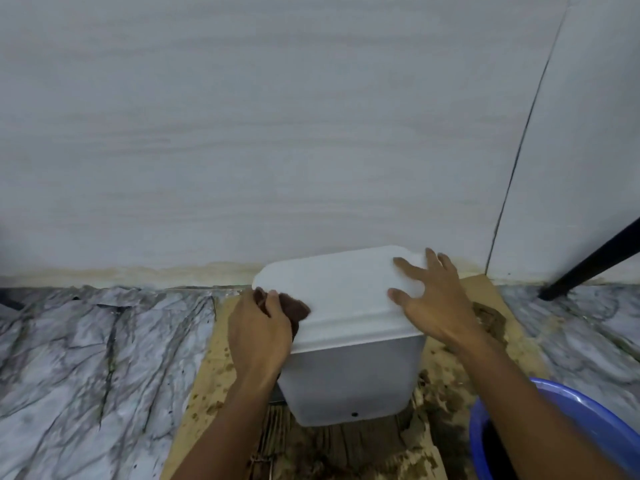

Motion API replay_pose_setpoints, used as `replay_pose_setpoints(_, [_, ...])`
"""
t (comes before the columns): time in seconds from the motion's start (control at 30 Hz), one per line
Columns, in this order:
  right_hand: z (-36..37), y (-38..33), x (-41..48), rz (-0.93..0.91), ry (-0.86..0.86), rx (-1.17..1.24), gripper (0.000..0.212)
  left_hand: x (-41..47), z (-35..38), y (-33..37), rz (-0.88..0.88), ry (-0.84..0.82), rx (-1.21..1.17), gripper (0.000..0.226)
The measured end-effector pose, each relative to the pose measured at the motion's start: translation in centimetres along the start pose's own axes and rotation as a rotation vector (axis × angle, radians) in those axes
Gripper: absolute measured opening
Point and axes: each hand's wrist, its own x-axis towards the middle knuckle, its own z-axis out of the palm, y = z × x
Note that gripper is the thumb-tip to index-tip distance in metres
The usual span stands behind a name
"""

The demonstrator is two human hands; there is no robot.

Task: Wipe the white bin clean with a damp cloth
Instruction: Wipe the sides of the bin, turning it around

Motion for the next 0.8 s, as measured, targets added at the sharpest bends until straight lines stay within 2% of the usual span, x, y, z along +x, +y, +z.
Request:
replay_pose_setpoints(0.03, [0.7,-0.7,-0.8,-0.058,0.007,-0.087,0.067,0.6,0.0,-0.1,0.046,-0.044,0.069,0.039])
replay_pose_setpoints(0.1, [2.3,-2.0,-2.5,-0.142,-0.002,-0.232,0.084,2.5,-0.2,-0.2,0.146,-0.161,0.203,0.047])
replay_pose_setpoints(0.2, [4.5,-2.8,-4.3,-0.189,0.102,-0.391,0.104,5.5,-0.8,0.2,0.263,-0.327,0.271,0.048])
replay_pose_setpoints(0.3, [6.0,-2.1,-5.2,-0.225,0.237,-0.332,0.11,8.2,-1.1,1.4,0.214,-0.47,0.243,0.045])
replay_pose_setpoints(0.37, [6.8,-1.4,-5.2,-0.264,0.279,-0.263,0.109,9.4,-0.8,1.6,0.171,-0.507,0.214,0.037])
replay_pose_setpoints(0.5, [6.4,-0.1,-3.8,-0.371,0.298,-0.064,0.101,10.4,-0.4,0.9,0.039,-0.492,0.122,0.034])
replay_pose_setpoints(0.6, [3.4,2.4,-0.4,-0.54,0.139,0.009,0.086,7.3,-1.0,0.9,-0.038,-0.378,0.092,0.036])
replay_pose_setpoints(0.73, [-2.2,1.8,2.6,-0.394,-0.243,-0.2,0.098,-2.8,-0.6,2.2,-0.063,-0.069,-0.143,0.034])
replay_pose_setpoints(0.8, [-2.2,1.8,0.9,-0.328,-0.278,-0.227,0.106,-5.2,-0.4,2.5,-0.021,-0.058,-0.169,0.042])
